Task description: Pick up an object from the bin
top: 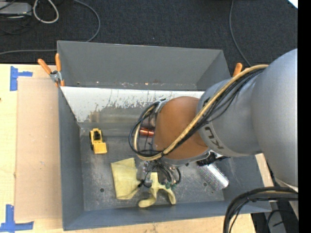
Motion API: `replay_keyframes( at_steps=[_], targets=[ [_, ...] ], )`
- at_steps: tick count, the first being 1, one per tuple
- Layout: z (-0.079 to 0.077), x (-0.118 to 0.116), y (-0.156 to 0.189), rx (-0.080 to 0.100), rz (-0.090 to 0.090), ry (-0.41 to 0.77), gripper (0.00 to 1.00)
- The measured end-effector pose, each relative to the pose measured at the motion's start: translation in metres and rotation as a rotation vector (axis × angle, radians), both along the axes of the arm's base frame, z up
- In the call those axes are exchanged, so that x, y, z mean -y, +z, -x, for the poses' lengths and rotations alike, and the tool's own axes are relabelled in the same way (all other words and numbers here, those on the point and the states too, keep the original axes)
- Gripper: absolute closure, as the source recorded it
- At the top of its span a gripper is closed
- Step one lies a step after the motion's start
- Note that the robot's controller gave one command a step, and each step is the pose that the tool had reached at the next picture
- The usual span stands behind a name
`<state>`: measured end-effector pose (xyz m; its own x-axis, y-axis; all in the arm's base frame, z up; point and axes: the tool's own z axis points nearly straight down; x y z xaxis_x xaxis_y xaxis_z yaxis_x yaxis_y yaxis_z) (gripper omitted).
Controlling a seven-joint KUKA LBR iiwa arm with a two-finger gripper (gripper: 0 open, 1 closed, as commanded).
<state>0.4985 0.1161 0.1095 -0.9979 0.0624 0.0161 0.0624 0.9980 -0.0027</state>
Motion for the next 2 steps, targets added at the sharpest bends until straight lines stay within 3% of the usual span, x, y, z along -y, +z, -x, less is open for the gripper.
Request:
replay_keyframes(
  at_steps=[1, 2],
  targets=[
    [0.0, 0.0, 0.005, 0.0, 0.0, -0.001, 1.0],
    [0.003, 0.001, 0.038, -0.012, 0.002, -0.002, 1.0]
  ],
)
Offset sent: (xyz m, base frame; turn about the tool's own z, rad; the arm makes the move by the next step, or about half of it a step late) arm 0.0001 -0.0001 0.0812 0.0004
